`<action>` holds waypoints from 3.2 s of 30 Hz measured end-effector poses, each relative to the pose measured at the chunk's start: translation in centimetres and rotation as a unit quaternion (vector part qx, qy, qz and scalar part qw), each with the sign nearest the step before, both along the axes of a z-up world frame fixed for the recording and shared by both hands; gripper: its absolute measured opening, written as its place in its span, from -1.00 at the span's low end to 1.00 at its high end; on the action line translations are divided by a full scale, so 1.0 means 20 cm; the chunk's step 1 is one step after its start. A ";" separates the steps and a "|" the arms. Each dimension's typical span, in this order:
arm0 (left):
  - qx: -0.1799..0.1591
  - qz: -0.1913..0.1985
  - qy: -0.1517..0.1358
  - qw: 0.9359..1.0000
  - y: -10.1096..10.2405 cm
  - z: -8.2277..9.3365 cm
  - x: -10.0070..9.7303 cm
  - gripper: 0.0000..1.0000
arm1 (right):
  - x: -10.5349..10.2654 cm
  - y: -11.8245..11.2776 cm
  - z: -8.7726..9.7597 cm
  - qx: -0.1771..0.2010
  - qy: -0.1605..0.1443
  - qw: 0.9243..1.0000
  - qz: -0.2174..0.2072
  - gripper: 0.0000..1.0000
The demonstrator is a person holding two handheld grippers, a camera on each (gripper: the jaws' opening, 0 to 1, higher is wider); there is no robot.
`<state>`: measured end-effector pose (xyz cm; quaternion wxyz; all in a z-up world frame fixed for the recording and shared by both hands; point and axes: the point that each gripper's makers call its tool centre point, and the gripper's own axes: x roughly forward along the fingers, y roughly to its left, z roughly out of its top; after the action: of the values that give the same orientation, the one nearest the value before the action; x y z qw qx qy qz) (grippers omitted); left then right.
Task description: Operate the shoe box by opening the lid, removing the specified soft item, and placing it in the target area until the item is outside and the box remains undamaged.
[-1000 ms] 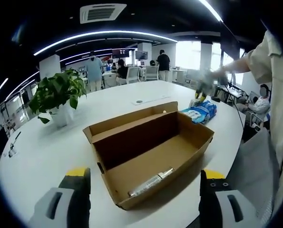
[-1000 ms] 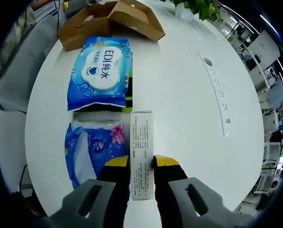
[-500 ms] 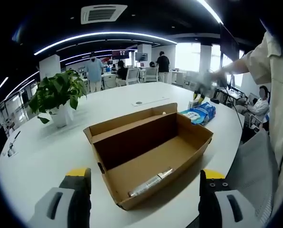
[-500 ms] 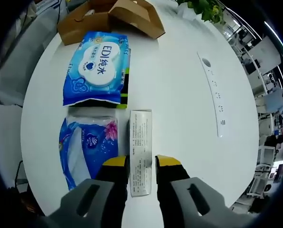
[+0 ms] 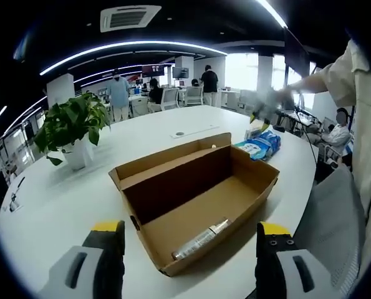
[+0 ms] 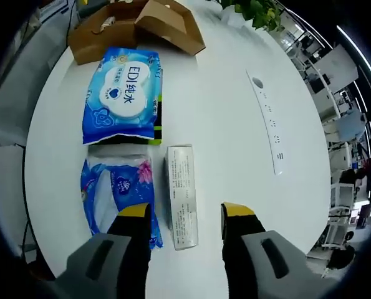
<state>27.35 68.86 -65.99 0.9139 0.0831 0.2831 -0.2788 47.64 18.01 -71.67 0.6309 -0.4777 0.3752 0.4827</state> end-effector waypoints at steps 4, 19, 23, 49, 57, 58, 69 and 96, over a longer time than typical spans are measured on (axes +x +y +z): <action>0.001 -0.008 0.002 1.000 -0.02 0.04 0.00 0.71 | -0.02 0.01 0.03 0.017 -0.006 1.000 -0.024 0.04; 0.001 -0.059 0.032 0.998 -0.05 0.01 0.09 0.52 | -0.16 0.08 0.19 0.130 -0.012 0.983 -0.132 0.52; 0.007 -0.078 0.043 0.996 -0.08 -0.01 0.11 0.46 | -0.20 0.10 0.23 0.165 -0.015 0.973 -0.159 0.67; 0.083 -0.223 0.124 0.963 -0.16 -0.21 0.16 0.23 | -0.60 0.22 0.32 0.272 -0.011 0.937 -0.221 0.92; 0.125 -0.277 0.143 0.942 -0.18 -0.27 0.18 0.14 | -0.73 0.28 0.34 0.303 -0.004 0.926 -0.226 0.92; 0.130 -0.281 0.145 0.940 -0.18 -0.28 0.18 0.13 | -0.74 0.29 0.34 0.305 -0.004 0.925 -0.226 0.92; 0.175 -0.358 0.185 0.898 -0.21 -0.38 0.16 0.08 | -0.82 0.33 0.35 0.330 0.000 0.916 -0.227 0.92; 0.237 -0.469 0.232 0.819 -0.30 -0.56 0.06 -0.13 | -0.89 0.28 0.33 0.352 -0.011 0.900 -0.257 0.92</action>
<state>28.50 62.95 -77.14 0.5322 0.3524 0.4707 -0.6091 29.78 23.70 -65.17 0.8640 -0.1168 0.2834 0.3994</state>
